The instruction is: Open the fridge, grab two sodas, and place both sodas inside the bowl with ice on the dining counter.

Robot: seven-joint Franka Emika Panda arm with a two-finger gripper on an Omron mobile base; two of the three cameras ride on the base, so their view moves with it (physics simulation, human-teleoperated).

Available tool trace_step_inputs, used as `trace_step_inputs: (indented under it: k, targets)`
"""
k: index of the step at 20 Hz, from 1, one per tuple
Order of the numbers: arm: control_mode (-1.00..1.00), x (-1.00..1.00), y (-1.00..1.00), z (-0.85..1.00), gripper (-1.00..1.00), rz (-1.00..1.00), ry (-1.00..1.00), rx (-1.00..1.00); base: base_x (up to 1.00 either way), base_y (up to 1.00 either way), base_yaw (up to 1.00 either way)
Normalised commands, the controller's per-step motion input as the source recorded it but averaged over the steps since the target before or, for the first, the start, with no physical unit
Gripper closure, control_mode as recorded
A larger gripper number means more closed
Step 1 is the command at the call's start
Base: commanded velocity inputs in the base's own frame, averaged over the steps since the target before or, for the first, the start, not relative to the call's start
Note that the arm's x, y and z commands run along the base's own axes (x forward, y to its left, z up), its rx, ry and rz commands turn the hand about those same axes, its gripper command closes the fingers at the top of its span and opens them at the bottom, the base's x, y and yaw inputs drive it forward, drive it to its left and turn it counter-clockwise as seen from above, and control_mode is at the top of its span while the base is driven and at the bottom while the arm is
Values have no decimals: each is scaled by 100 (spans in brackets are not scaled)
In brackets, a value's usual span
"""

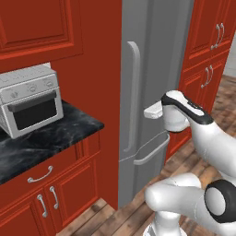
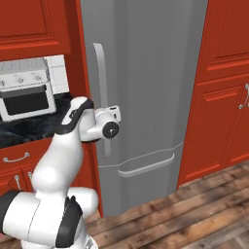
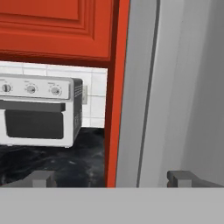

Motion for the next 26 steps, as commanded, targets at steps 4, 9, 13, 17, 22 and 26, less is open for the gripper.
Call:
trace_step_inputs:
  k: [4,9,13,17,22,26]
  targets:
    - [-100,22,0,-2,-100,0,0,0,0,0,0]
    - [-100,16,0,-2,-100,0,0,0,0,0,0]
    - [-100,15,1,-2,-100,0,0,0,0,0,0]
    - [-100,22,5,0,-100,0,0,0,0,0,0]
    - [-100,22,8,0,-100,0,0,0,0,0,0]
    - [-100,22,14,-1,-100,0,0,0,0,0,0]
